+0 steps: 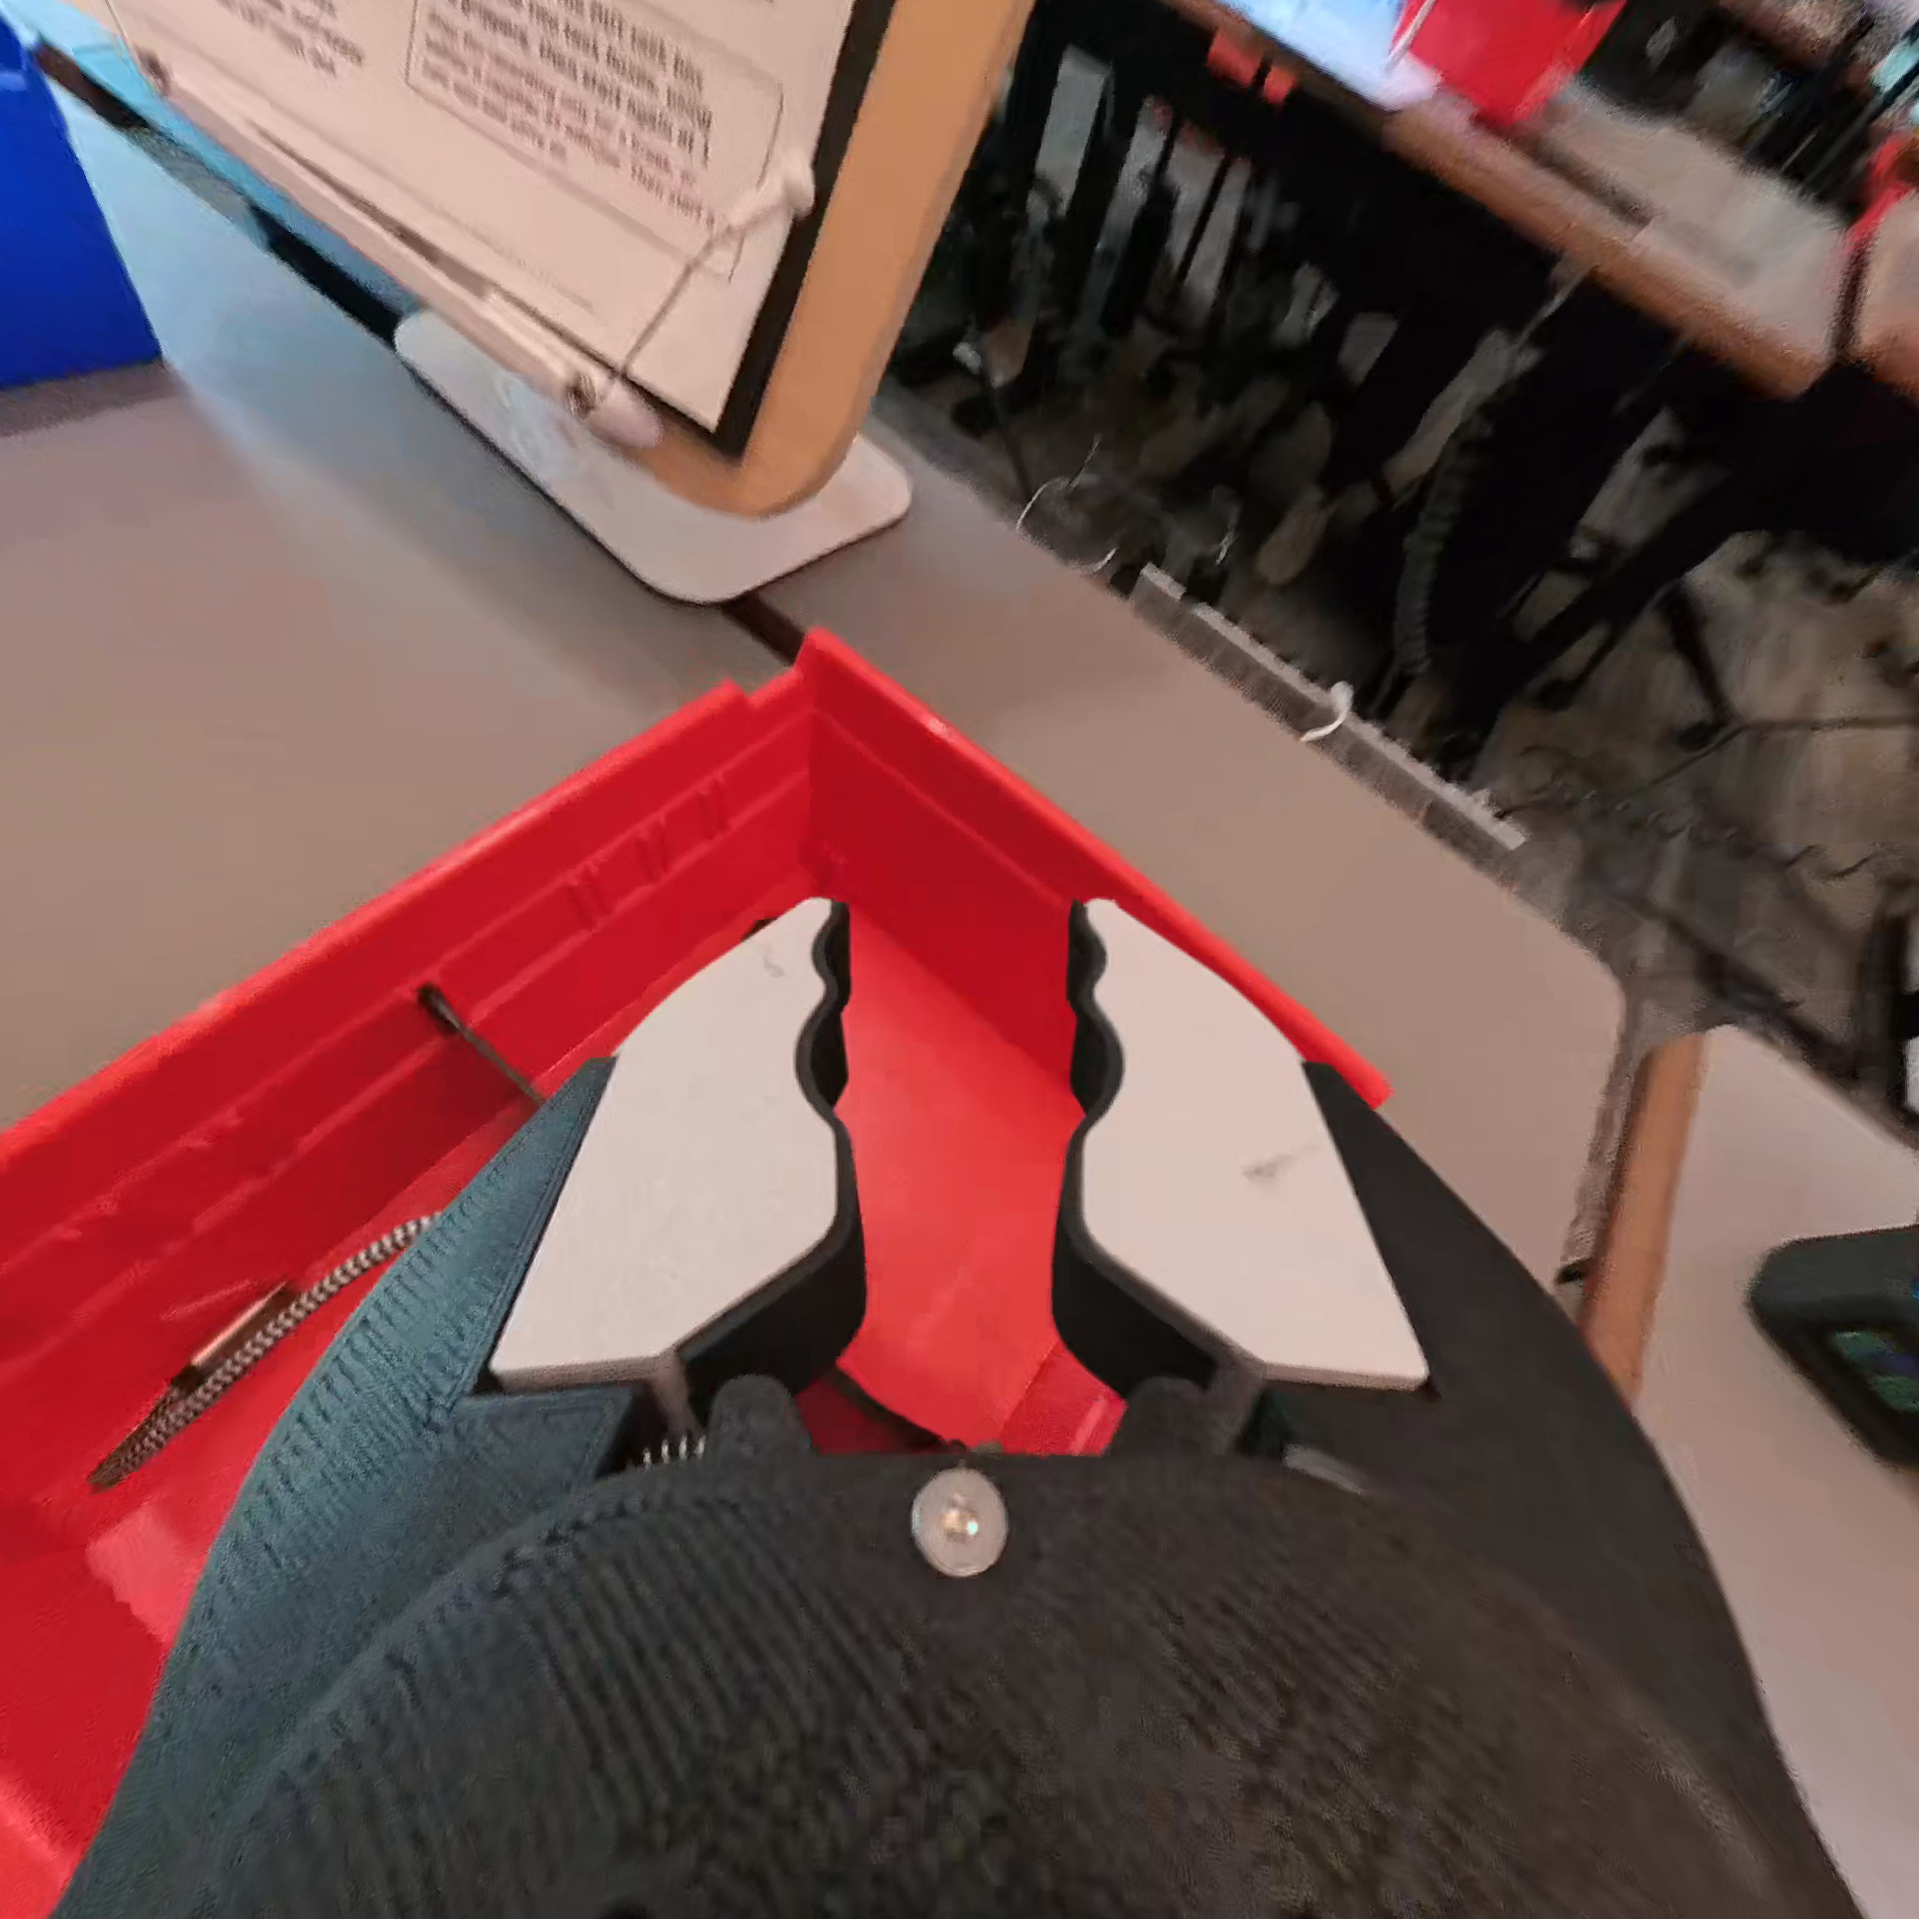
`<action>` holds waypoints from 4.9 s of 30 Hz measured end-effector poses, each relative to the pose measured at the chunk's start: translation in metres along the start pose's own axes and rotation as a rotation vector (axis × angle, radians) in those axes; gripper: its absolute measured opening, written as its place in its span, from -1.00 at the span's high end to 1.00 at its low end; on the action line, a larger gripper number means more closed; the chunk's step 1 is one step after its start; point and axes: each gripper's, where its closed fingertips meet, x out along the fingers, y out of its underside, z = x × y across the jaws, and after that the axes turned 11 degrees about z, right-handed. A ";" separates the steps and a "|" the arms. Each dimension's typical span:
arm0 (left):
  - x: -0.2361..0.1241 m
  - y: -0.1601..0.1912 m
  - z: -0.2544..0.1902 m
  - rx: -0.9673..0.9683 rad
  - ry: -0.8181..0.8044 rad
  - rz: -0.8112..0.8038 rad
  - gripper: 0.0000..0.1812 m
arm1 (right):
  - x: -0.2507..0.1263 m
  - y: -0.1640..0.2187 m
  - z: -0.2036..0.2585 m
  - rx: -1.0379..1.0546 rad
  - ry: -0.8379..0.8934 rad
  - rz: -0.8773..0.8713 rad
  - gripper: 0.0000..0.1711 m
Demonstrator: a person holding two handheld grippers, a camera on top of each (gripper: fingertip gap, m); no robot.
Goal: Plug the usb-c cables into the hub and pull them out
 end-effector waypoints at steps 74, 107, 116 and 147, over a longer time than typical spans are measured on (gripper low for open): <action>-0.126 -0.133 0.179 -0.681 -0.396 -0.344 0.89 | -0.039 -0.068 0.338 -0.207 -0.169 -0.806 0.51; -0.206 -0.514 0.036 -0.001 -0.244 -0.656 0.90 | -0.018 -0.056 0.318 0.001 -0.283 -0.718 0.50; -0.111 -0.417 0.052 -0.170 -0.191 -0.473 0.90 | -0.043 -0.064 0.298 0.078 -0.263 -0.845 0.51; 0.020 -0.057 0.034 -0.944 0.162 -0.187 0.90 | -0.049 -0.059 0.354 -0.321 -0.307 -0.819 0.73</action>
